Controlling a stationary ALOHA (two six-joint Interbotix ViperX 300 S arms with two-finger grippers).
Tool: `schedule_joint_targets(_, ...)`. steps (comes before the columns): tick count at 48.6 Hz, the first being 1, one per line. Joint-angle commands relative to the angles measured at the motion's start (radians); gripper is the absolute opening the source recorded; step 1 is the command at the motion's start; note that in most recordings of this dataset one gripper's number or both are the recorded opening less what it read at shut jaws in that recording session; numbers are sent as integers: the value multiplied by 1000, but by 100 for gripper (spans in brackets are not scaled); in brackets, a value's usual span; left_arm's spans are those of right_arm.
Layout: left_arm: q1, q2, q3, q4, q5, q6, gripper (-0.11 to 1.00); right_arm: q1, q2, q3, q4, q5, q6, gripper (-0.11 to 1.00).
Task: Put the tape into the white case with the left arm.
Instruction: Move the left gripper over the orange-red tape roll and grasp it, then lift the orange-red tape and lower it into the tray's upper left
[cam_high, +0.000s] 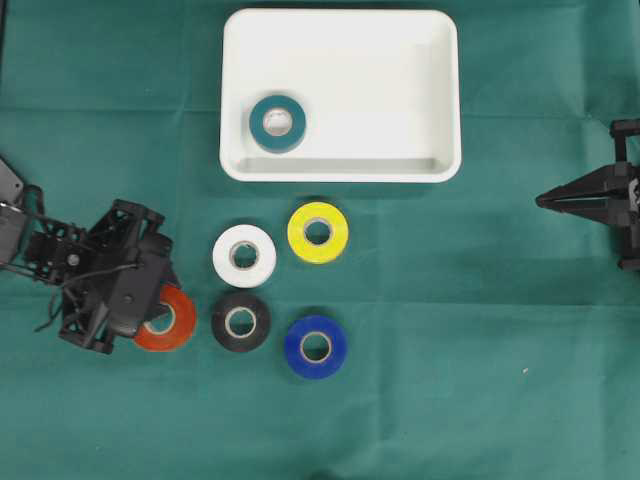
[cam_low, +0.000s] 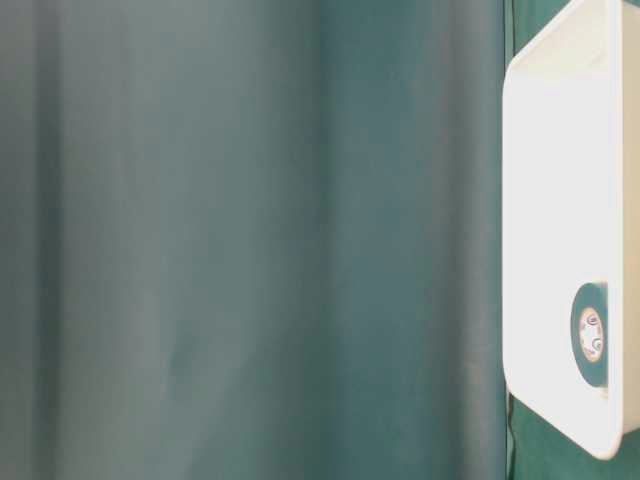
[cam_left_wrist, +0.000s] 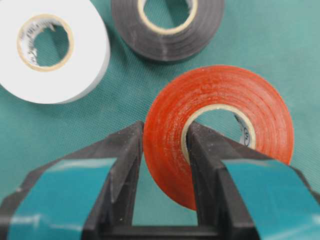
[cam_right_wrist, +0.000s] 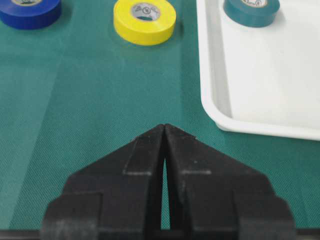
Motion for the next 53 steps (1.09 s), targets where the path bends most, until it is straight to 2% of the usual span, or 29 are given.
schedule_joint_targets(1,-3,-58,-28,2,38,0,25,-2,11,-11,0,-11,2,-9)
schedule_joint_targets(12,44,-115,-18,3,41,3,25,-2,11,-9,0,-11,2,-9)
schedule_joint_targets(27,238,-106,-43,6,25,12,25,-2,12,-11,-2,-11,2,-9)
schedule_joint_targets(31,299,-103,-48,6,5,35,25,0,12,-11,0,-11,2,-9)
schedule_joint_targets(43,451,-44,-87,5,-69,161,25,0,12,-11,0,-11,2,-9)
schedule_joint_targets(53,560,51,-155,5,-147,199,25,-2,12,-9,0,-9,2,-9)
